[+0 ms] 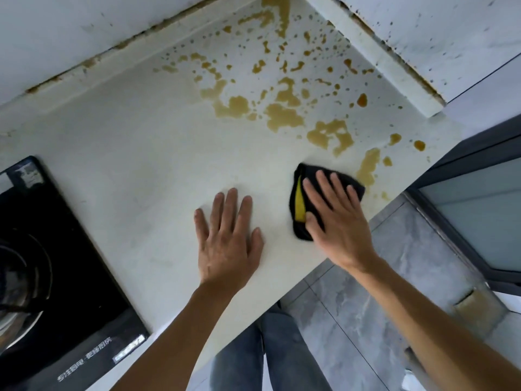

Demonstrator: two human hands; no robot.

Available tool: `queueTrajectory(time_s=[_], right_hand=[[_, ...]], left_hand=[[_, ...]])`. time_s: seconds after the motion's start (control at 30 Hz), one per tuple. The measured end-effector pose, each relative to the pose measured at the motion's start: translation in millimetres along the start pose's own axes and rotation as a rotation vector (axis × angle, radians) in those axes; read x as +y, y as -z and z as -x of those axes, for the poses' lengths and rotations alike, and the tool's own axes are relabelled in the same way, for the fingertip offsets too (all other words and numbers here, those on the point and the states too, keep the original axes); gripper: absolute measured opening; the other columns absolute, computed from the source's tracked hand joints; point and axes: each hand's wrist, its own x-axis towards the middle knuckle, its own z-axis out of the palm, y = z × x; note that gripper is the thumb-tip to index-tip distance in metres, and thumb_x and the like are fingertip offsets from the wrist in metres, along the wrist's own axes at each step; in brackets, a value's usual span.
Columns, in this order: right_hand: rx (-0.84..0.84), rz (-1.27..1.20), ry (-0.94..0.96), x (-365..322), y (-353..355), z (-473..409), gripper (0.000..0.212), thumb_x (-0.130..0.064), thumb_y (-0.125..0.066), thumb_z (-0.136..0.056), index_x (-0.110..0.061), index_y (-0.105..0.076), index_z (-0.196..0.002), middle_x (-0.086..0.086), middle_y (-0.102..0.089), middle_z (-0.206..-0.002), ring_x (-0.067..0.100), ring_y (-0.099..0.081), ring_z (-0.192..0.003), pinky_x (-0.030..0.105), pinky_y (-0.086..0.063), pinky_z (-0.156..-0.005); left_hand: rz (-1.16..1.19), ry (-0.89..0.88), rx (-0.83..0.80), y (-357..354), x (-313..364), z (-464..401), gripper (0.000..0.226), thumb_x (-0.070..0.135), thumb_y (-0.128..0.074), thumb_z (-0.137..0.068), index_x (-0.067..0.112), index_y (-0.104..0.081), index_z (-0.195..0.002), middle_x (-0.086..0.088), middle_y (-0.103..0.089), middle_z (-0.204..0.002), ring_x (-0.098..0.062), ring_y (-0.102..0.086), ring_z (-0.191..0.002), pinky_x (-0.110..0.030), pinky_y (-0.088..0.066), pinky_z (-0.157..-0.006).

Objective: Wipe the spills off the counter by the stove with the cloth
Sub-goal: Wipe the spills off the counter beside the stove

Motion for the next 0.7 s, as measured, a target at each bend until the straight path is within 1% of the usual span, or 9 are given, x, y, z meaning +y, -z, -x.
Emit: queueTrajectory(time_s=[0.07, 0.2, 0.27, 0.33, 0.4, 0.43, 0.5, 0.6, 0.7], right_hand=[[0.005, -0.043, -0.106, 11, 11, -25, 0.069, -0.047, -0.024, -0.102, -0.032, -0.017, -0.169, 0.001, -0.008, -0.178, 0.024, -0.002, -0.165, 0.050, -0.005, -0.133], [0.057, -0.115, -0.254, -12, 20, -72, 0.075, -0.039, -0.033, -0.095, -0.026, -0.024, -0.168, 0.009, -0.015, -0.177, 0.037, -0.009, -0.163, 0.058, -0.006, -0.132], [0.068, -0.098, -0.221, -31, 14, -62, 0.075, -0.037, -0.032, -0.095, -0.025, -0.024, -0.168, 0.009, -0.016, -0.177, 0.036, -0.010, -0.164, 0.058, -0.009, -0.132], [0.066, -0.069, -0.107, -37, 4, -32, 0.073, -0.037, -0.032, -0.097, -0.028, -0.022, -0.168, 0.004, -0.014, -0.178, 0.030, -0.009, -0.165, 0.055, -0.010, -0.132], [0.040, -0.054, -0.015, -22, -3, -4, 0.071, -0.036, -0.033, -0.099, -0.032, -0.019, -0.169, 0.000, -0.010, -0.178, 0.024, -0.005, -0.165, 0.051, -0.007, -0.133], [0.028, -0.045, -0.006, -9, -3, 2, 0.070, -0.036, -0.032, -0.100, -0.033, -0.017, -0.169, -0.002, -0.009, -0.178, 0.023, -0.003, -0.165, 0.050, -0.006, -0.134], [0.012, -0.039, -0.055, 17, 2, -2, 0.070, -0.036, -0.028, -0.101, -0.035, -0.014, -0.169, -0.002, -0.007, -0.178, 0.021, -0.002, -0.165, 0.050, -0.006, -0.134], [0.032, -0.050, -0.185, 46, 17, -31, 0.070, -0.037, -0.023, -0.100, -0.034, -0.013, -0.169, -0.001, -0.006, -0.178, 0.023, -0.002, -0.165, 0.052, -0.007, -0.133], [0.087, -0.046, -0.268, 43, 21, -59, 0.070, -0.037, -0.022, -0.100, -0.029, -0.016, -0.169, 0.004, -0.010, -0.178, 0.028, -0.007, -0.165, 0.054, -0.008, -0.133]], left_hand=[[0.002, -0.004, 0.014, -3, -1, 0, 0.065, 0.050, -0.039, -0.105, 0.024, -0.033, -0.164, -0.005, -0.024, -0.177, -0.030, -0.015, -0.167, -0.066, -0.010, -0.132], [0.004, -0.008, 0.029, -6, -2, -1, 0.064, 0.051, -0.040, -0.105, 0.024, -0.033, -0.164, -0.003, -0.024, -0.177, -0.029, -0.014, -0.167, -0.065, -0.008, -0.132], [0.001, -0.010, 0.034, -7, -4, 0, 0.065, 0.052, -0.038, -0.106, 0.025, -0.033, -0.164, -0.003, -0.023, -0.177, -0.028, -0.013, -0.167, -0.063, -0.006, -0.133], [-0.010, -0.014, 0.043, -9, -5, -1, 0.065, 0.053, -0.037, -0.106, 0.025, -0.033, -0.164, -0.002, -0.022, -0.177, -0.027, -0.012, -0.168, -0.062, -0.006, -0.133], [-0.017, -0.012, 0.051, -10, -6, -1, 0.065, 0.054, -0.037, -0.106, 0.026, -0.033, -0.164, -0.001, -0.022, -0.177, -0.026, -0.012, -0.168, -0.061, -0.005, -0.133], [-0.017, -0.011, 0.053, -10, -6, -1, 0.065, 0.054, -0.037, -0.106, 0.026, -0.033, -0.164, -0.001, -0.023, -0.177, -0.026, -0.012, -0.167, -0.061, -0.005, -0.133], [-0.010, -0.006, 0.051, -9, -6, -1, 0.064, 0.054, -0.038, -0.105, 0.026, -0.035, -0.163, -0.001, -0.024, -0.177, -0.026, -0.013, -0.167, -0.062, -0.007, -0.133], [-0.003, 0.003, 0.034, -4, -4, 0, 0.063, 0.054, -0.037, -0.106, 0.026, -0.036, -0.163, -0.001, -0.024, -0.177, -0.026, -0.013, -0.167, -0.062, -0.007, -0.133], [-0.003, 0.008, 0.008, 2, 0, 0, 0.063, 0.052, -0.036, -0.107, 0.024, -0.037, -0.163, -0.004, -0.025, -0.177, -0.028, -0.014, -0.167, -0.063, -0.007, -0.133]])
